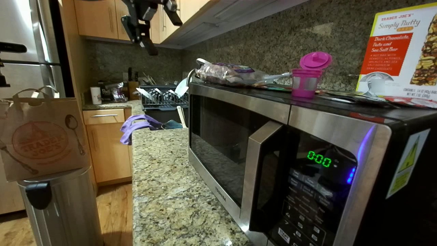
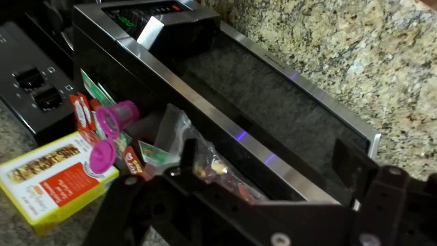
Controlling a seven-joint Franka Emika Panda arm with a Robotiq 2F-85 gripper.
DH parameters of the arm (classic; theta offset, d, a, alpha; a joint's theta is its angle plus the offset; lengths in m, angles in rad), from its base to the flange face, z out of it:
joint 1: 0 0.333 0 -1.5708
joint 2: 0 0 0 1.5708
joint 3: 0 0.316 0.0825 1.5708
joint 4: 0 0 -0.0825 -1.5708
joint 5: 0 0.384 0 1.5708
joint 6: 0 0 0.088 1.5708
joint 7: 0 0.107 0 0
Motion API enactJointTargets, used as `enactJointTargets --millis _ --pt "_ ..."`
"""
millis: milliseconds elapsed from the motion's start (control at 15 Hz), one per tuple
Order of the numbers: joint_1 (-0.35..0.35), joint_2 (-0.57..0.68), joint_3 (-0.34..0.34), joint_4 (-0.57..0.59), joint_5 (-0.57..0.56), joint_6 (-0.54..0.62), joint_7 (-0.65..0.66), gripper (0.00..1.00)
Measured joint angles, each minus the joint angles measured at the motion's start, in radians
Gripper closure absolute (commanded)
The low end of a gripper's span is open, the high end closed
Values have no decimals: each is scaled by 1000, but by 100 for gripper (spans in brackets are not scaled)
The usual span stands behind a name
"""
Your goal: Take the bag plastic bag from on top of the microwave and place it on the countertop
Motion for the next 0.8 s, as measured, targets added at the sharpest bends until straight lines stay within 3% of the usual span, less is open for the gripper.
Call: enactJointTargets --millis 467,800 --pt "22 32 -11 4 -18 1 -91 0" --pt "46 64 -13 4 -171 -29 -192 0"
